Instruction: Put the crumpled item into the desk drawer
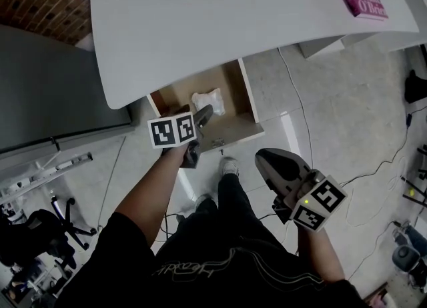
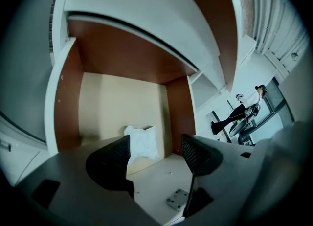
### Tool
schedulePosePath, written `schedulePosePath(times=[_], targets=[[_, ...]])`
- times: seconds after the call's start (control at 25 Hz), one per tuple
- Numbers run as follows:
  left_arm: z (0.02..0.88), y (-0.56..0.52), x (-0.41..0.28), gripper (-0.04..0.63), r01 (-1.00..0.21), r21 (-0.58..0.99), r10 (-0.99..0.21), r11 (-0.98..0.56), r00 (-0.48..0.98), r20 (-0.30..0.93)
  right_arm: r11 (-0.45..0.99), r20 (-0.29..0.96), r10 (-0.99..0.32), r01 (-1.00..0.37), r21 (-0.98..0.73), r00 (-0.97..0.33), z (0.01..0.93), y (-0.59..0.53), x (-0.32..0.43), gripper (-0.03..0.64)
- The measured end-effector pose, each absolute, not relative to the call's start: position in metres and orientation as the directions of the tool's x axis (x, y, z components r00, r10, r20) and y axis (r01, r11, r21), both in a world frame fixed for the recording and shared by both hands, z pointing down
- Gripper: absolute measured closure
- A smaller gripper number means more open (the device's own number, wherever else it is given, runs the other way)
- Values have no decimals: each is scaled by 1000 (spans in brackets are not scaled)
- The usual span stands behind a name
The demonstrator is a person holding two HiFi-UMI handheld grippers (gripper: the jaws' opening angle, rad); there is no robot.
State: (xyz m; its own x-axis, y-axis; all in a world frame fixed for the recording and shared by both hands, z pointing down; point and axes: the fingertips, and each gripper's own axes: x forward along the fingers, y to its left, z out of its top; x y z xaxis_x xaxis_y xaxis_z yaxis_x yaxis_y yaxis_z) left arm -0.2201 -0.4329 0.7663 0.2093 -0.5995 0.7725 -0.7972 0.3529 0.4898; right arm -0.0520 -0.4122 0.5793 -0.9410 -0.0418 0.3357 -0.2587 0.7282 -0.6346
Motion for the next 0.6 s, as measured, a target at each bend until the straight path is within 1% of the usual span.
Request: schedulePosePath(times=[0.12,0.2,0.36,0.48,0.6], targets=[[720,-416,-207,256,-795,520,-612,314,249,751,729,297,-64,-247,-638,-953,548,-410,-54,565],[684,-401,-199,270,-788,547,-626,284,280,728,725,269,-82,-243,-644,-960,524,-406,-54,565],[593,-373,-185,332,-757,621,-697,202,335,635,749,236,-110,-237,-619,-965,468,-384,-53,565],[515,-354,-174,383,-753,652,-761,87,372,531,795,205,-123,-220,-566,-971,421,-361,-52,565],[443,-322,-155,426,-739,673,-790,-29,429,437,833,192,-114,-199,-516,-975,378,-327,-49,565]])
